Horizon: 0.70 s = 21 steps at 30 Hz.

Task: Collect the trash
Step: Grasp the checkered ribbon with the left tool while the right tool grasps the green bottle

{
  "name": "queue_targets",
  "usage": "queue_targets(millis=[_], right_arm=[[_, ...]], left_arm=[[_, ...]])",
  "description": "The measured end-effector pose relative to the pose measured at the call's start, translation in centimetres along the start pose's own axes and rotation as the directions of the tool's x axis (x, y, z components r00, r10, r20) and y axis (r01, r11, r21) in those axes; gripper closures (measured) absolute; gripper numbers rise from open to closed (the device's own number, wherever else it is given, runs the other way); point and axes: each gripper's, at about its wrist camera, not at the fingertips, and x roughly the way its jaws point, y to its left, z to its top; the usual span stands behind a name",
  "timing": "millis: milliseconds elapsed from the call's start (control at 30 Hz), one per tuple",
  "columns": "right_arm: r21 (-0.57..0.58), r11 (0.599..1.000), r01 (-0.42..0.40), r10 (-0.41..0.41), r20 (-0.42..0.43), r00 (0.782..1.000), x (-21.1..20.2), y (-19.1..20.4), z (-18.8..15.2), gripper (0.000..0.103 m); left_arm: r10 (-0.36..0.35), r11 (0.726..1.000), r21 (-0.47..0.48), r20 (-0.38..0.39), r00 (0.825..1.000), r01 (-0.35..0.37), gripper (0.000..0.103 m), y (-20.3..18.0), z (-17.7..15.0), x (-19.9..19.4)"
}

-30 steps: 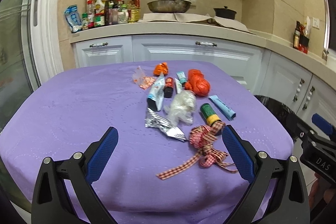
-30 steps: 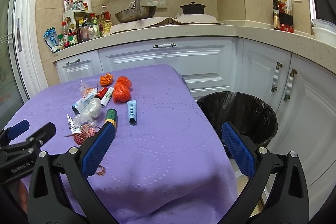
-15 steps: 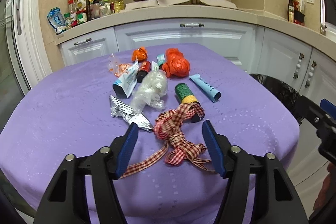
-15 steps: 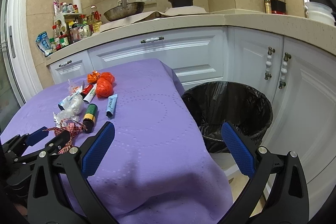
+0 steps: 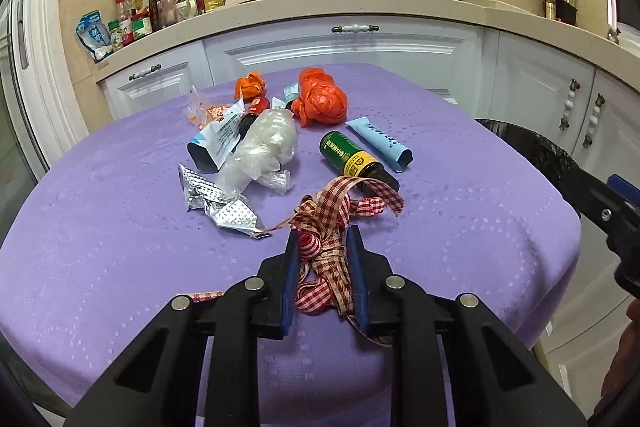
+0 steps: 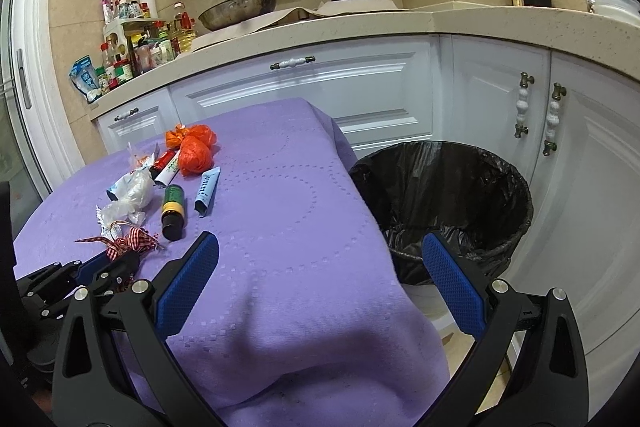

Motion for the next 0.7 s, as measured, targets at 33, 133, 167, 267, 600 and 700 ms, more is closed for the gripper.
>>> queue_targets(millis=[33,133,167,267,600,700], right_arm=[[-0.003,1.000,-0.002,0.002,-0.001,1.000,0.0,0.1,0.0,0.004],[-0.015,1.000,-0.018,0.018,-0.008,1.000,0.3,0.9,0.0,0.005],[-0.019,1.000,-0.022,0.021,-0.008,1.000,0.3,1.1,0.1,0.005],[-0.044,0.998,-0.037,0.037,-0.009,0.999,0.6,2.3,0.2,0.005],[-0.163,0.978,-0.130,0.124,-0.051,0.991,3.5,8.7,0.7,0.032],[-0.206,0.966,-0.157,0.142,-0.087,0.986,4.9,10.9,0.9,0.042]], left_arm=[[-0.002,1.000,0.001,0.000,1.000,0.002,0.080,0.0,0.0,-0.1],[-0.011,1.000,-0.007,0.005,1.000,0.011,0.080,0.5,0.0,-1.0],[-0.011,1.000,-0.010,0.009,1.000,0.011,0.080,0.8,0.2,-1.2],[-0.002,1.000,-0.030,0.030,1.000,0.003,0.080,2.2,0.2,-2.5],[0.114,0.981,-0.163,0.033,0.993,-0.108,0.080,9.9,-0.1,-3.6],[0.146,0.971,-0.196,0.022,0.989,-0.139,0.080,12.2,-0.2,-3.3]])
